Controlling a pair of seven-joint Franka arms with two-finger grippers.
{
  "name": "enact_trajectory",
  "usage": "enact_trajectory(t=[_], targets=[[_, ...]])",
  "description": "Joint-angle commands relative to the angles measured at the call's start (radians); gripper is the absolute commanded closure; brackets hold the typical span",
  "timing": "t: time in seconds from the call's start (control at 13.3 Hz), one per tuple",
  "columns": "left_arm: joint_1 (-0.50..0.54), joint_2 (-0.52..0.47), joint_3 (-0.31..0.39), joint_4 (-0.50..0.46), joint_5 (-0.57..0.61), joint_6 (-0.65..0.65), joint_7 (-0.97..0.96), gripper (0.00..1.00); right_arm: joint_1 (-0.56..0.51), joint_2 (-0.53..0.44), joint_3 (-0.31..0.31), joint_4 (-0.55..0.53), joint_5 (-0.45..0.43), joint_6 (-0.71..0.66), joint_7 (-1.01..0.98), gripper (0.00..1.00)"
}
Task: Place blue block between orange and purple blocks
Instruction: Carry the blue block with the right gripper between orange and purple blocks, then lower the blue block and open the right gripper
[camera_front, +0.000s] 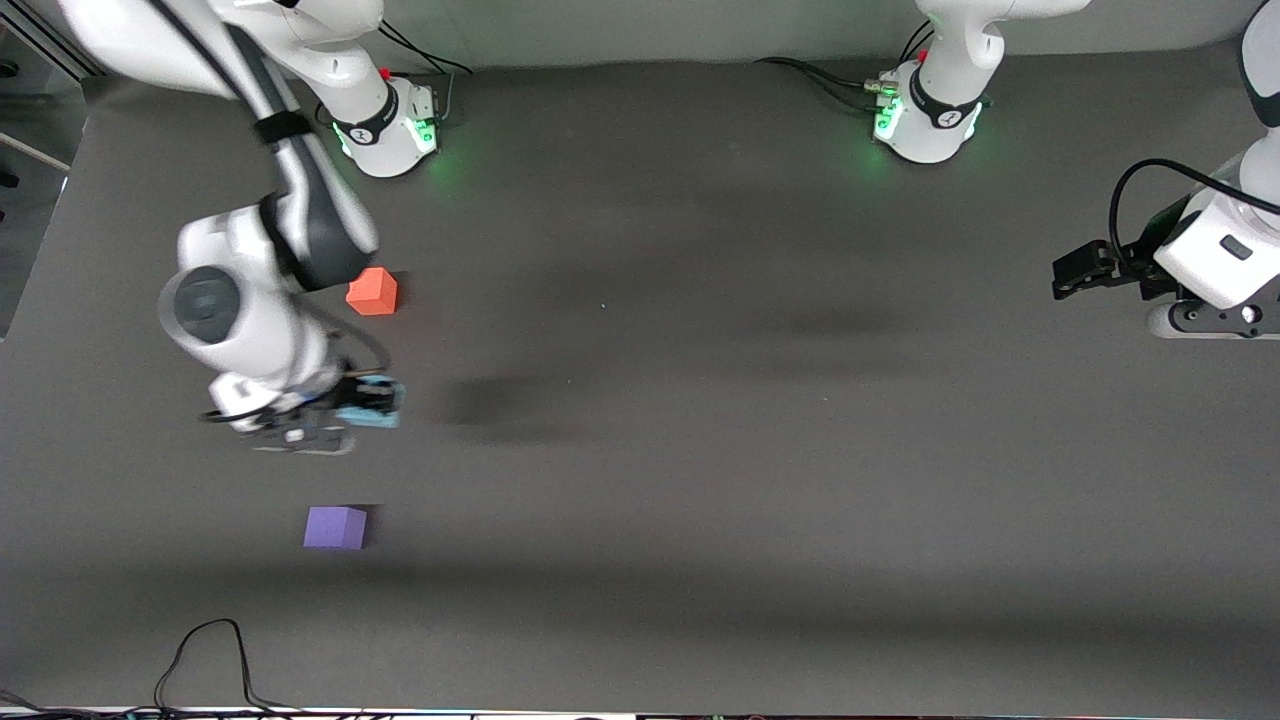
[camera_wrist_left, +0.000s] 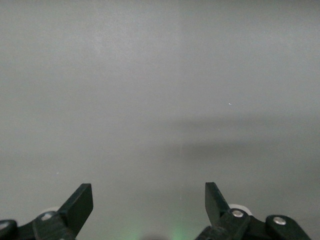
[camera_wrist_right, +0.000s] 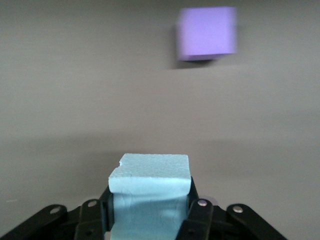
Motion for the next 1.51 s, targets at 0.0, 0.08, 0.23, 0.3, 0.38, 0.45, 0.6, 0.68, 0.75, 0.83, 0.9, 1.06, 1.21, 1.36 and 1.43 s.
enact_trajectory(t=[0.0,0.08,0.23,0.3,0.38,0.45,0.6,0.68,0.75,0.83,0.9,1.06,1.21,1.36,1.43], targets=[[-0.01,-0.017,0.005,-0.008,0.005,-0.005,0.013,0.0,0.02,-0.009,-0.066,-0.151,0.069,0.13,-0.084,0.79],[-0.01,-0.017,0.005,-0.007,0.005,-0.004,0.013,0.0,0.02,-0.006,-0.076,-0.208,0.069,0.21,-0.098,0.79],[-0.01,-0.016,0.006,-0.005,0.006,-0.004,0.011,0.0,0.017,0.012,-0.081,-0.283,0.069,0.344,-0.115,0.79],[-0.01,-0.016,0.006,-0.005,0.006,-0.004,0.011,0.0,0.017,0.034,-0.096,-0.297,0.069,0.388,-0.129,0.79],[-0.01,-0.016,0.006,-0.005,0.006,-0.004,0.011,0.0,0.017,0.049,-0.101,-0.302,0.069,0.41,-0.134,0.78],[-0.01,-0.016,0.006,-0.005,0.005,-0.004,0.011,0.0,0.017,0.061,-0.103,-0.307,0.069,0.426,-0.135,0.78],[-0.01,-0.014,0.006,-0.005,0.005,-0.002,0.011,0.0,0.017,0.086,-0.103,-0.327,0.069,0.478,-0.175,0.75],[-0.01,-0.016,0.006,-0.005,0.005,-0.002,0.011,0.0,0.017,0.092,-0.103,-0.337,0.071,0.498,-0.184,0.74],[-0.01,-0.014,0.006,-0.005,0.005,-0.002,0.008,0.0,0.017,0.094,-0.104,-0.34,0.069,0.504,-0.184,0.73],[-0.01,-0.014,0.006,-0.005,0.005,-0.004,0.007,0.0,0.017,0.095,-0.103,-0.34,0.071,0.504,-0.184,0.7],[-0.01,-0.014,0.006,-0.005,0.005,-0.002,0.005,0.0,0.017,0.095,-0.104,-0.342,0.069,0.502,-0.184,0.57],[-0.01,-0.013,0.006,-0.005,0.005,-0.002,0.0,0.0,0.017,0.088,-0.104,-0.339,0.069,0.49,-0.184,0.0],[-0.01,-0.013,0.006,-0.005,0.005,-0.002,-0.001,0.0,0.018,0.031,-0.109,-0.339,0.071,0.46,-0.186,0.0],[-0.01,-0.013,0.006,-0.005,0.005,-0.002,-0.003,0.0,0.02,-0.073,-0.141,-0.319,0.069,0.374,-0.186,0.0],[-0.01,-0.013,0.006,-0.005,0.005,-0.002,-0.003,0.0,0.021,-0.127,-0.147,-0.311,0.069,0.336,-0.194,0.0]])
